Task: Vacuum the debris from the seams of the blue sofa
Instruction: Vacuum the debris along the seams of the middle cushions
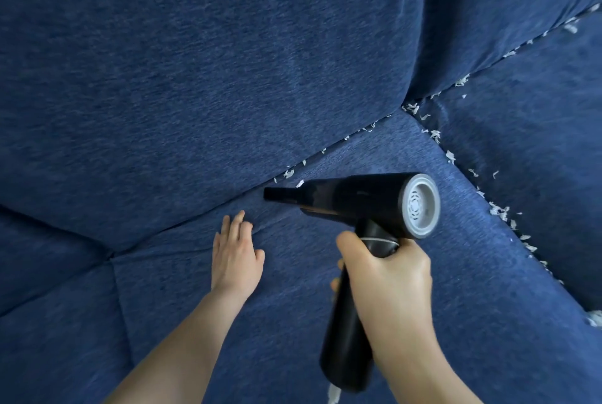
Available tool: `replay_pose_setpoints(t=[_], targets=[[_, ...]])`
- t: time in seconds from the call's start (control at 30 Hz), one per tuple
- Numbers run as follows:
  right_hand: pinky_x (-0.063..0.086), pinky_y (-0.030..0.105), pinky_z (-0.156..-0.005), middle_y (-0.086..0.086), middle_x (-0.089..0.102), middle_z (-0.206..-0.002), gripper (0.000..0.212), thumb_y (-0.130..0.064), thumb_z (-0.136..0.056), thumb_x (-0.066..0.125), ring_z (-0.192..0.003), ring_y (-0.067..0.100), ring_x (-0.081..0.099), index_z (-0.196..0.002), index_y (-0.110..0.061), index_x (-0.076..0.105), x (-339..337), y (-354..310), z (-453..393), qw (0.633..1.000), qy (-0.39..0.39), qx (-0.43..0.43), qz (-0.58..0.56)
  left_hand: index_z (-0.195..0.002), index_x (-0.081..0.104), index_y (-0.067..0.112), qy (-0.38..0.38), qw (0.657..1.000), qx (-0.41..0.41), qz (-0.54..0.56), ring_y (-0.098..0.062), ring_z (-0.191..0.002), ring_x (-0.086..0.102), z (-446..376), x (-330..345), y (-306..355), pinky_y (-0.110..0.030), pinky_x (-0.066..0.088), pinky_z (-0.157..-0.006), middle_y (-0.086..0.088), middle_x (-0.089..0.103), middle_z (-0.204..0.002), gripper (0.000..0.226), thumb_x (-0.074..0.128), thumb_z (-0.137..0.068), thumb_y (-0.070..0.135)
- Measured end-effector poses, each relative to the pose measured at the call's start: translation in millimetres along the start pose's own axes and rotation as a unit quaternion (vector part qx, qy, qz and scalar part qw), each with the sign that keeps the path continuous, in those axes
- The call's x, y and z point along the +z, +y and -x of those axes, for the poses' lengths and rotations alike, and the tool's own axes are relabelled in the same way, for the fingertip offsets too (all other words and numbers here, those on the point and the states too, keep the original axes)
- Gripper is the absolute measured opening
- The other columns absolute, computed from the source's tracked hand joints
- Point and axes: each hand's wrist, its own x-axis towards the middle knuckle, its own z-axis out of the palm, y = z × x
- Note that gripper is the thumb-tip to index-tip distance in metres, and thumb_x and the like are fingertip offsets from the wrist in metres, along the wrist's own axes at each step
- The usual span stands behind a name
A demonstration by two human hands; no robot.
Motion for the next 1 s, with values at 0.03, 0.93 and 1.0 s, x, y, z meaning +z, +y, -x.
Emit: replay_pose_setpoints(t=[0.03, 0.93, 1.0], targets=[[0.061, 0.04, -0.062, 0.002, 0.069, -0.053, 0.015, -0.022, -0.074, 0.073, -0.043, 0.019, 0.068, -0.074, -0.009, 0.067, -3, -1, -3, 1.0, 0.0, -0.001, 0.001, -0.13, 0.044, 0.007, 0.003, 1.0, -0.008, 0.014, -0.028, -0.148, 0.01, -4, 0, 5, -0.045, 0.016, -0.12, -0.007, 0.02, -0.159, 0.041, 0.054, -0.09, 0.011], [0.063, 0.052, -0.069, 0.006, 0.066, -0.048, 0.02, -0.021, -0.072, 0.07, -0.044, 0.021, 0.067, -0.061, -0.006, 0.062, -83, -22, -61, 0.992, -0.038, -0.072, 0.095, -0.154, -0.001, 0.022, -0.006, 0.993, -0.113, -0.015, -0.038, -0.145, -0.015, -8, 42, 92, -0.064, -0.006, -0.113, -0.008, -0.012, -0.161, 0.078, 0.02, -0.089, 0.06], [0.063, 0.053, -0.071, 0.006, 0.067, -0.047, 0.02, -0.022, -0.072, 0.07, -0.047, 0.023, 0.069, -0.06, -0.007, 0.063, -86, -24, -67, 0.992, -0.041, -0.07, 0.097, -0.154, -0.002, 0.022, -0.005, 0.993, -0.114, -0.026, -0.037, -0.145, -0.016, -8, 43, 92, -0.063, -0.007, -0.114, -0.008, -0.013, -0.161, 0.078, 0.017, -0.089, 0.06]])
